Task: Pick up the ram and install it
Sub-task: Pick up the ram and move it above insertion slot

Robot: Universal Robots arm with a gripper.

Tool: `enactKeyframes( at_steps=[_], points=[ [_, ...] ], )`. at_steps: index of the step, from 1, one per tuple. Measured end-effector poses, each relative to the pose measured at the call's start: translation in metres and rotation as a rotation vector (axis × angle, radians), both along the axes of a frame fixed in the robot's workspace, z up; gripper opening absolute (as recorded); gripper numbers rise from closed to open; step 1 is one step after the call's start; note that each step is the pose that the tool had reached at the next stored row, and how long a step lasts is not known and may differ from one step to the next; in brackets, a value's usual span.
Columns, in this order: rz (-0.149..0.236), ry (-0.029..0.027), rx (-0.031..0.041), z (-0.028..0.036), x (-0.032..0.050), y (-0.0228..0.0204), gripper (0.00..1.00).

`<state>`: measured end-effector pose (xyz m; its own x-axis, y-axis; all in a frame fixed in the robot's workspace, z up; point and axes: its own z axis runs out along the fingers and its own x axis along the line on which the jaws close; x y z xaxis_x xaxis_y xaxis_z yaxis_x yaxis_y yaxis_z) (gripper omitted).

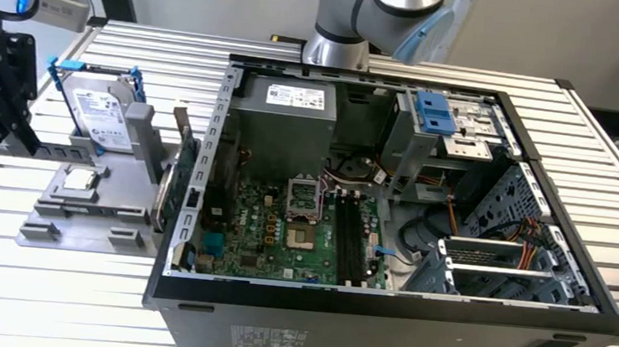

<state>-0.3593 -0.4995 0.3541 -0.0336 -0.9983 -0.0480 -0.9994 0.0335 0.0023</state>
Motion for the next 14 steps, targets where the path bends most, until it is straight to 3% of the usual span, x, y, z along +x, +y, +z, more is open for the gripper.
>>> enactKeyframes(
  at_steps=[14],
  points=[
    [0.0, -0.0001, -0.0009, 0.0162, 0.0, 0.0, 0.0]
  ],
)
